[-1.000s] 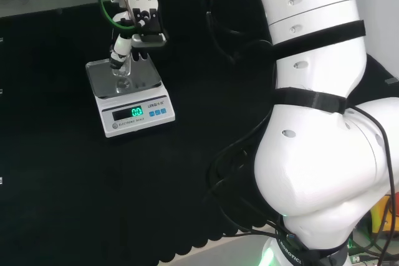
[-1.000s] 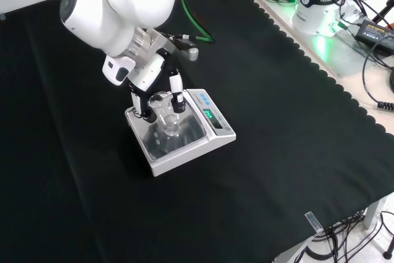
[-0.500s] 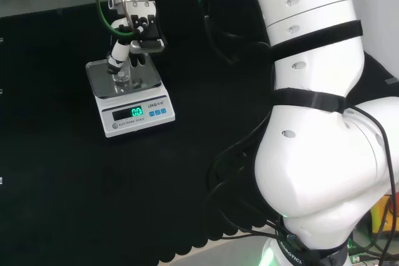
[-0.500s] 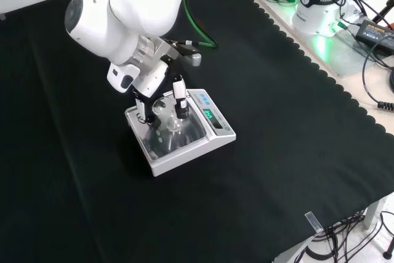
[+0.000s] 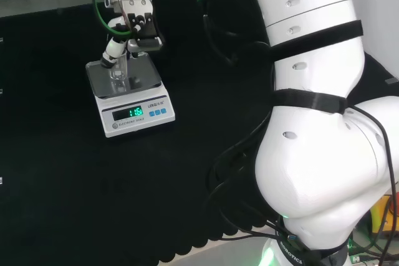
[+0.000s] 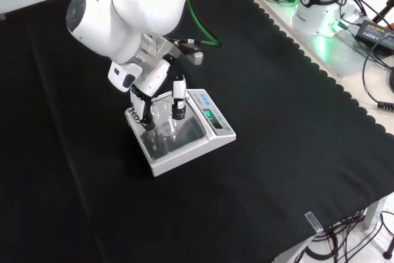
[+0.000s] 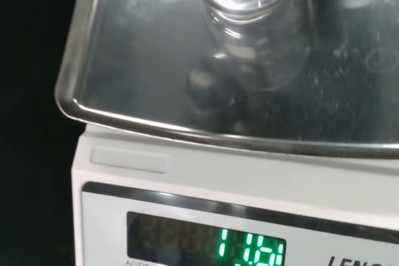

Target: Put the beaker on the electronic balance.

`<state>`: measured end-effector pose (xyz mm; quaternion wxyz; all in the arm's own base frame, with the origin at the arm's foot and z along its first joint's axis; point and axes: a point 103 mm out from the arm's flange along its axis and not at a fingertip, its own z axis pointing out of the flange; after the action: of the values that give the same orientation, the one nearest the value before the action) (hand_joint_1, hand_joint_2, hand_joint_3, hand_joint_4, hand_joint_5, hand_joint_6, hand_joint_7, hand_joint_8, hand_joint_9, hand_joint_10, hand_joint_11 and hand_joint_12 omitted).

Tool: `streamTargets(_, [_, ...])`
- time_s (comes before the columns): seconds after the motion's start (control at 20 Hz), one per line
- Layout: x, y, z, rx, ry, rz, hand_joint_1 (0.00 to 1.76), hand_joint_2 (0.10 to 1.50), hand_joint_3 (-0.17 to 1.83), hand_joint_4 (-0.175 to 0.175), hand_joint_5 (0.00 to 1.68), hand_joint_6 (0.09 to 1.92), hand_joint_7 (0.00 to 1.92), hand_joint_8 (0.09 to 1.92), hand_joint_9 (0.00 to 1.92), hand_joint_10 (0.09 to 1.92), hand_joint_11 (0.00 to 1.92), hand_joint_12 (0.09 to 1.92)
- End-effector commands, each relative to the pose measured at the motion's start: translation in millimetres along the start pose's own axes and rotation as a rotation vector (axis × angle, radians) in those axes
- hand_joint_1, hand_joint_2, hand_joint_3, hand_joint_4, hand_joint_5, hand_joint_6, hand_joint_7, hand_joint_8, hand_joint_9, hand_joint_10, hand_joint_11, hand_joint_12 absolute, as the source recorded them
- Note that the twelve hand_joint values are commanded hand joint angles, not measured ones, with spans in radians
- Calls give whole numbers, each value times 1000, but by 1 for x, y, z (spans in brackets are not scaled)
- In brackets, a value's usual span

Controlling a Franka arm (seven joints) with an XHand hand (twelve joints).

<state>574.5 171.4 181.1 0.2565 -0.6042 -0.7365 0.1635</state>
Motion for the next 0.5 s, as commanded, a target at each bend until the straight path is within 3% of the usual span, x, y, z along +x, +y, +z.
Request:
streamTargets(0.05, [9,-15,-15,8,-56,-22,677,913,-175,-175,180,87,109,833,294,888,523,1337])
streamTargets(0.2, [12,-22,-23,9,-66,-31,656,889,-171,-175,129,87,19,783,168,926,437,1386])
streamTargets(0.5, [14,-52,-54,-65,-41,-43,595,839,-148,-175,11,87,0,371,5,912,336,1432])
